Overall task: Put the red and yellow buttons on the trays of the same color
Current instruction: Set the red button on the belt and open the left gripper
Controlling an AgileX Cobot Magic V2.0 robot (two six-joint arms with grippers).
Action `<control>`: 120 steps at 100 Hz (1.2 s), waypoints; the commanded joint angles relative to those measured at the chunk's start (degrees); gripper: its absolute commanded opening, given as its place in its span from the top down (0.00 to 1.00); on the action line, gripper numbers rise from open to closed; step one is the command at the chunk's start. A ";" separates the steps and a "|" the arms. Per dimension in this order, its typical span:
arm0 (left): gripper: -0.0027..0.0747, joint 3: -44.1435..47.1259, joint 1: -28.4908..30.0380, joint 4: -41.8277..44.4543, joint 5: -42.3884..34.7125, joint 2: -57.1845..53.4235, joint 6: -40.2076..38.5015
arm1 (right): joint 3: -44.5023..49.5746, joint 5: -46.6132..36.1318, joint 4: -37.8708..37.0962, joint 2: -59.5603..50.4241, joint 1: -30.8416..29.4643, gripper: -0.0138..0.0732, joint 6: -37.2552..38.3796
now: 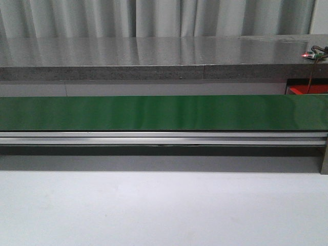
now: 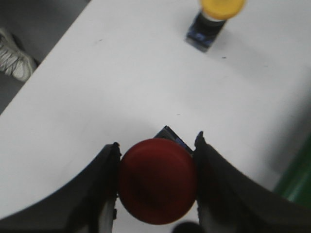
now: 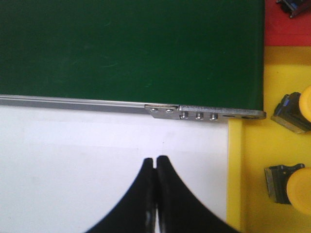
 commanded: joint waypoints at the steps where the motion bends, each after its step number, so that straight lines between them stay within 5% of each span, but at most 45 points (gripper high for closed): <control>1: 0.82 -2.44 -3.22 -0.81 -1.66 -3.45 0.53 | -1.37 -1.86 0.77 -1.12 0.15 0.93 -0.43; 51: 0.82 -8.74 -17.36 -0.72 3.51 -2.65 0.53 | -1.37 -1.98 0.77 -1.12 0.15 0.93 -0.43; 87: 0.81 -10.26 -20.59 -0.72 7.13 1.99 0.72 | -1.37 -1.98 0.77 -1.12 0.15 0.93 -0.43; 94: 0.75 -10.67 -20.59 -0.72 7.26 1.99 1.13 | -1.37 -1.98 0.77 -1.12 0.15 0.93 -0.43; 109: 0.41 -12.84 -20.73 -0.83 8.34 1.99 2.28 | -1.37 -1.98 0.77 -1.12 0.15 0.93 -0.43; 120: 0.29 -15.19 -20.73 -1.35 10.22 1.99 2.28 | -1.37 -1.98 0.77 -1.12 0.15 0.93 -0.43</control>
